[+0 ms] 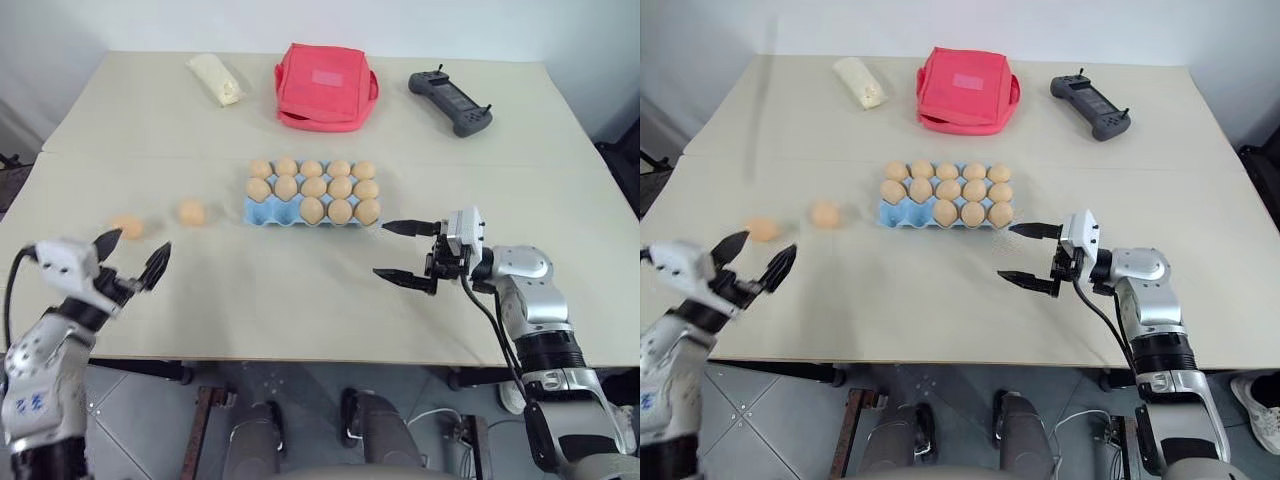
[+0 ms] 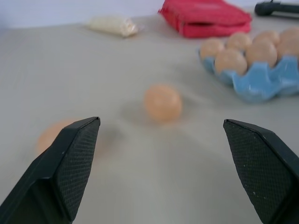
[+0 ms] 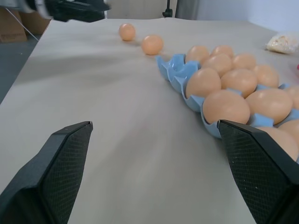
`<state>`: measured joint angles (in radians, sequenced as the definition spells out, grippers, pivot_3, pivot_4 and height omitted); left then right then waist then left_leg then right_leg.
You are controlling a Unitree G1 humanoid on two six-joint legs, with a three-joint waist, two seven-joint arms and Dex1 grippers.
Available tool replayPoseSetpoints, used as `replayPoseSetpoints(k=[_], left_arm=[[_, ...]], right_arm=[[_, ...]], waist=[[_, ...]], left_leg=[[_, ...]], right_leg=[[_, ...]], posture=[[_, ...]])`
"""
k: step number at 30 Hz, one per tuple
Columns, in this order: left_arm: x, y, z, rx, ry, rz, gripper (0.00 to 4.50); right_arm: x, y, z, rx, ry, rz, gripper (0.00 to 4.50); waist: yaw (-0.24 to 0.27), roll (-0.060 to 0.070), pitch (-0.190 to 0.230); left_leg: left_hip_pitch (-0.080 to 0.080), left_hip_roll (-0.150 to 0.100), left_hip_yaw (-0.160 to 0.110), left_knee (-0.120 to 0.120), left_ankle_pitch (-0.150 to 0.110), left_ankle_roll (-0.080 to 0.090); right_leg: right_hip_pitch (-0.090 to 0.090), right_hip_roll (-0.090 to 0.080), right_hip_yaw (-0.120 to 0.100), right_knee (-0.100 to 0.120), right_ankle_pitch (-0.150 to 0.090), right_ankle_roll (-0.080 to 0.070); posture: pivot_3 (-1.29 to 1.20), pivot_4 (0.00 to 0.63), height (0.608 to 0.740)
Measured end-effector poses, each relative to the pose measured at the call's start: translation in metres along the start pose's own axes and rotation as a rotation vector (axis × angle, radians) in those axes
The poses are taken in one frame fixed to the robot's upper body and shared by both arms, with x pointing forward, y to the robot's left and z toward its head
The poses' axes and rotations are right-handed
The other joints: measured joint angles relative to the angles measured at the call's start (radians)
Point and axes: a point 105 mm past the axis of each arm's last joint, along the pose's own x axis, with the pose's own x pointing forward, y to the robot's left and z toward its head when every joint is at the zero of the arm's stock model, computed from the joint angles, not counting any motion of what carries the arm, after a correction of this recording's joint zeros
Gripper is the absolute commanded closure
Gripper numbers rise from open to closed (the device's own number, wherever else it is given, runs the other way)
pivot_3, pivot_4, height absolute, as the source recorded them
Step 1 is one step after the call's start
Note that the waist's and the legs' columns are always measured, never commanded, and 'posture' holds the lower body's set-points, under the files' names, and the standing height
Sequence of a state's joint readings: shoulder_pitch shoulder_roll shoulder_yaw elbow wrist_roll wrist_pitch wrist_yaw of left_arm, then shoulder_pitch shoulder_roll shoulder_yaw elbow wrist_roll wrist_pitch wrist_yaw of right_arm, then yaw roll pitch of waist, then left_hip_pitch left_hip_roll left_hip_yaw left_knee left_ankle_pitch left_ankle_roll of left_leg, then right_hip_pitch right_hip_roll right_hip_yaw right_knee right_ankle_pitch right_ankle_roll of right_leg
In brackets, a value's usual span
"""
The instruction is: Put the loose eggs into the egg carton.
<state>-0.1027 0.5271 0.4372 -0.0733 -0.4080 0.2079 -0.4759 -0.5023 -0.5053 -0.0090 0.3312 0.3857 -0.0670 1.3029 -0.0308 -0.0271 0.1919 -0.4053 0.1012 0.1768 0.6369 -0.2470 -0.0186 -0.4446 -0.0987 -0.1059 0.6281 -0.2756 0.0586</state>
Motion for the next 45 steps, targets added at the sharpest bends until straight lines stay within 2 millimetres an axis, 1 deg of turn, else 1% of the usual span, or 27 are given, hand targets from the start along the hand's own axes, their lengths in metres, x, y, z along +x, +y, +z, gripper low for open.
replayPoseSetpoints(k=[4,5,9,11,13,16,19,21,23,24,26,27,30,33,34,35,37,38,40,41,42,43,44,45], left_arm=[[0.037,0.004,-0.001,-0.001,0.011,0.016,0.0],[0.05,0.005,0.0,0.0,0.015,0.021,0.0],[0.083,0.004,0.004,0.009,0.014,0.003,0.0],[0.097,0.002,-0.002,0.007,0.042,-0.015,0.0],[0.104,0.0,-0.009,-0.002,0.071,-0.033,0.0],[0.108,-0.003,-0.023,-0.018,0.117,-0.043,0.61],[0.106,-0.007,-0.03,-0.032,0.135,-0.072,1.54],[0.104,-0.008,-0.033,-0.036,0.145,-0.082,2.24],[0.102,-0.009,-0.034,-0.032,0.145,-0.087,2.67],[0.1,-0.009,-0.035,-0.028,0.143,-0.089,2.77],[0.099,-0.014,-0.033,-0.031,0.122,-0.109,2.77],[0.102,-0.022,-0.025,-0.044,0.081,-0.14,2.77],[0.112,-0.047,0.006,-0.033,-0.035,-0.249,2.77],[0.127,-0.084,0.043,0.023,-0.119,-0.413,2.77],[0.131,-0.096,0.048,0.042,-0.125,-0.463,2.77],[0.132,-0.105,0.049,0.069,-0.12,-0.506,2.77],[0.135,-0.12,0.041,0.108,-0.088,-0.572,2.77],[0.136,-0.126,0.035,0.109,-0.071,-0.597,2.77],[0.145,-0.14,0.019,0.07,-0.017,-0.634,2.77],[0.147,-0.143,0.013,0.06,0.002,-0.641,2.77],[0.149,-0.145,0.008,0.053,0.016,-0.642,2.46],[0.151,-0.144,0.008,0.048,0.017,-0.637,2.13],[0.154,-0.142,0.01,0.046,0.012,-0.63,1.89],[0.156,-0.139,0.014,0.043,0.006,-0.623,1.56]], right_arm=[[-0.002,0.0,0.0,-0.002,0.006,-0.023,0.03],[-0.001,0.0,0.002,-0.006,0.006,-0.03,0.03],[-0.001,0.003,0.005,-0.016,0.004,-0.047,0.03],[-0.001,0.005,0.005,-0.008,0.007,-0.06,0.03],[-0.001,0.006,0.006,-0.007,0.007,-0.066,0.03],[-0.001,0.007,0.008,-0.006,0.001,-0.076,0.0],[-0.001,0.005,0.008,-0.006,0.001,-0.089,0.0],[-0.002,0.005,0.008,-0.002,0.002,-0.094,0.0],[-0.003,0.005,0.008,-0.001,0.003,-0.101,0.0],[-0.004,0.004,0.008,0.0,0.004,-0.107,0.0],[-0.006,0.003,0.008,0.001,0.005,-0.121,0.0],[-0.008,0.002,0.008,-0.001,0.004,-0.13,0.0],[-0.008,0.0,0.009,-0.005,0.003,-0.141,0.0],[-0.01,-0.002,0.01,-0.011,0.008,-0.164,0.0],[-0.011,-0.003,0.009,-0.015,0.013,-0.173,0.0],[-0.012,-0.004,0.01,-0.02,0.016,-0.181,0.0],[-0.017,-0.005,0.009,-0.026,0.026,-0.206,0.0],[-0.021,-0.006,0.009,-0.028,0.028,-0.223,0.0],[-0.034,-0.007,0.01,-0.042,0.052,-0.269,0.0],[-0.039,-0.008,0.013,-0.055,0.052,-0.289,0.0],[-0.041,-0.009,0.016,-0.066,0.047,-0.304,0.0],[-0.043,-0.009,0.018,-0.072,0.042,-0.314,0.0],[-0.044,-0.008,0.019,-0.077,0.04,-0.325,0.0],[-0.045,-0.008,0.019,-0.079,0.039,-0.332,0.0]], waist=[[0.001,0.0,0.0],[0.003,0.0,0.0],[0.004,0.0,0.0],[0.003,0.0,0.0],[0.0,0.0,0.0],[-0.002,0.0,0.0],[0.001,0.0,0.0],[0.002,0.0,0.0],[0.002,0.0,0.0],[0.002,0.0,0.0],[0.002,0.0,0.0],[0.003,-0.001,0.0],[0.008,-0.001,0.0],[0.008,-0.001,0.0],[0.007,-0.001,0.0],[0.006,-0.001,0.0],[0.0,-0.001,0.0],[-0.002,-0.001,0.0],[0.004,-0.001,0.0],[0.005,-0.001,0.0],[0.003,-0.001,0.0],[0.0,-0.002,0.001],[-0.001,-0.003,0.001],[-0.001,-0.003,0.001]], left_leg=[[0.0,0.0,0.0,0.0,0.001,0.0],[0.0,0.0,0.001,0.001,0.001,0.0],[-0.001,0.0,0.002,0.001,0.001,-0.001],[-0.001,0.0,0.006,0.001,0.001,-0.001],[-0.001,0.0,0.008,0.001,0.001,-0.001],[0.0,0.001,0.008,0.001,0.001,-0.002],[-0.001,0.001,0.008,0.003,0.002,-0.002],[-0.001,0.001,0.008,0.005,0.002,-0.002],[-0.001,0.001,0.008,0.008,0.0,-0.001],[-0.001,0.001,0.008,0.009,-0.001,0.0],[-0.001,0.001,0.008,0.011,-0.001,0.001],[-0.001,0.001,0.008,0.011,-0.001,0.001],[-0.001,0.001,0.007,0.012,-0.001,0.001],[-0.001,0.0,0.007,0.012,0.0,0.001],[-0.001,0.0,0.007,0.012,0.0,0.001],[-0.001,0.0,0.007,0.012,0.0,0.001],[-0.001,0.0,0.008,0.011,0.0,0.001],[-0.001,0.001,0.008,0.011,0.0,0.0],[-0.001,0.001,0.007,0.011,0.001,0.0],[-0.001,0.001,0.007,0.012,0.001,0.0],[-0.001,0.0,0.007,0.012,0.0,0.001],[-0.001,0.001,0.007,0.012,0.0,0.001],[-0.001,0.001,0.007,0.012,0.0,0.001],[-0.001,0.001,0.006,0.012,0.0,0.001]], right_leg=[[0.0,0.001,0.0,0.001,0.0,0.0],[0.0,0.002,-0.001,0.001,0.0,0.0],[0.0,0.002,-0.001,0.001,0.0,0.0],[0.0,0.002,-0.001,0.001,0.0,0.0],[0.0,0.002,-0.001,0.001,0.0,0.0],[0.0,0.002,-0.001,0.001,0.0,0.0],[0.0,0.003,-0.001,0.002,0.0,0.0],[0.0,0.002,-0.001,0.002,0.0,0.0],[0.0,0.002,0.0,0.004,0.0,0.0],[0.0,0.002,0.0,0.004,0.0,0.0],[0.0,0.002,0.0,0.006,0.0,0.0],[0.0,0.002,0.0,0.007,0.0,0.0],[0.001,0.001,0.0,0.008,0.0,0.0],[0.001,0.001,0.001,0.008,0.0,0.001],[0.001,0.001,0.001,0.008,0.0,0.001],[0.001,0.001,0.001,0.008,0.0,0.001],[0.0,0.002,0.001,0.008,0.0,0.001],[0.0,0.002,0.001,0.008,0.0,0.001],[0.0,0.003,0.001,0.008,0.0,0.001],[0.0,0.003,0.001,0.008,0.0,0.001],[0.0,0.002,0.001,0.008,0.0,0.001],[0.0,0.002,0.001,0.008,0.0,0.001],[0.0,0.002,0.001,0.008,0.0,0.001],[0.0,0.002,0.001,0.008,0.0,0.001]], posture=[[0.0,0.15,0.74],[0.0,0.15,0.74],[0.0,0.15,0.74],[0.0,0.15,0.74],[0.0,0.15,0.74],[0.0,0.15,0.74],[0.0,0.15,0.74],[0.0,0.15,0.74],[0.0,0.15,0.74],[0.0,0.15,0.74],[0.0,0.15,0.74],[0.0,0.15,0.74],[0.0,0.15,0.74],[0.0,0.15,0.74],[0.0,0.15,0.74],[0.0,0.15,0.74],[0.0,0.15,0.74],[0.0,0.15,0.74],[0.0,0.15,0.74],[0.0,0.15,0.74],[0.0,0.15,0.74],[0.0,0.15,0.74],[0.0,0.15,0.74],[0.0,0.15,0.74]])
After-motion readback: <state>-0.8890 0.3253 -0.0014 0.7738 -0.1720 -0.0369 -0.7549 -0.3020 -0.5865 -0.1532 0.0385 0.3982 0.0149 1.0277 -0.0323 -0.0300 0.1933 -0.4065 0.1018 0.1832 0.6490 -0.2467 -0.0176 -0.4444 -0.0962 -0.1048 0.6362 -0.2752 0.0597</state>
